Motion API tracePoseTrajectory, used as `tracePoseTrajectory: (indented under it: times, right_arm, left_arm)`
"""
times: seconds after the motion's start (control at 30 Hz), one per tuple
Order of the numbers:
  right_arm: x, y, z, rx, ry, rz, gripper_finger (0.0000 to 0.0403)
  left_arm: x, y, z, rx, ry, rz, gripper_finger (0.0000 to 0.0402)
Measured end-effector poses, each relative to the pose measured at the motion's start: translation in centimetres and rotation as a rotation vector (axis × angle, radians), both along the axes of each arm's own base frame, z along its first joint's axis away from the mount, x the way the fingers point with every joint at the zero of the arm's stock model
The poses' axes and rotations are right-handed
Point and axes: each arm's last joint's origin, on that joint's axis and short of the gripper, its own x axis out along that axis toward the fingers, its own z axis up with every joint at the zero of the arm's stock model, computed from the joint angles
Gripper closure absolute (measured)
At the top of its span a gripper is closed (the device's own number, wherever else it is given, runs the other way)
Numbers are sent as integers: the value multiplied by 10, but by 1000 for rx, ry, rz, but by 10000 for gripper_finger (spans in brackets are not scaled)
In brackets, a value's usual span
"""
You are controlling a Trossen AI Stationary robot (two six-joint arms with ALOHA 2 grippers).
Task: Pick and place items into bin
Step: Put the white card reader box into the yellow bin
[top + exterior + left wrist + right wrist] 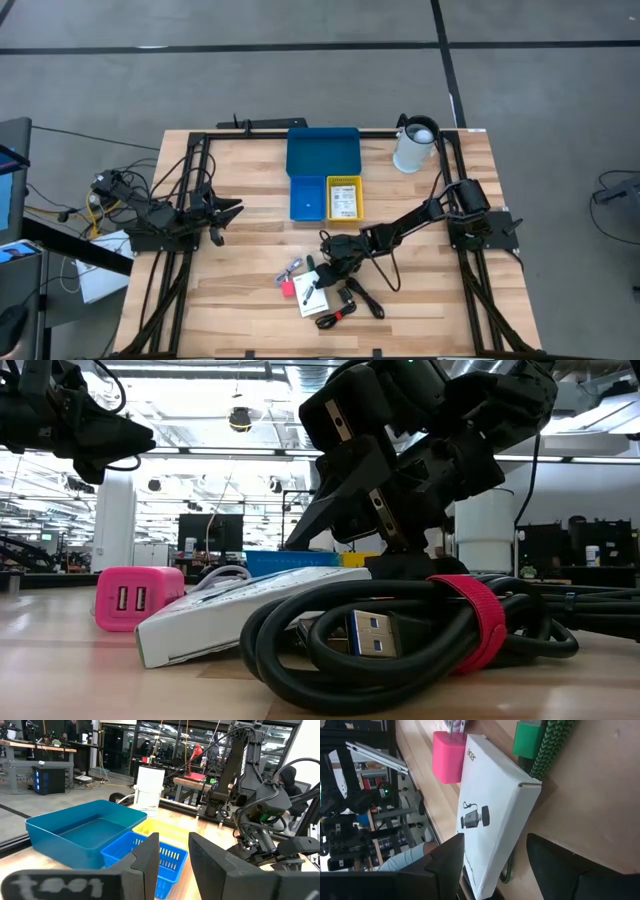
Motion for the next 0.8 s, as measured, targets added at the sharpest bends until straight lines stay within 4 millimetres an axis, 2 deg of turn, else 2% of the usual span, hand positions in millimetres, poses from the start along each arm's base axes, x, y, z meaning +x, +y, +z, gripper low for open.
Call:
tracePoseTrajectory:
  times: [0.7, 0.8]
  right_arm:
    - [0, 0, -1, -1, -1, -3, 190]
    - [11, 5, -7, 41, -38, 15, 190]
  left_arm:
    - [0, 0, 0, 0, 0, 0, 307]
    - [0, 0, 0, 0, 0, 0, 307]
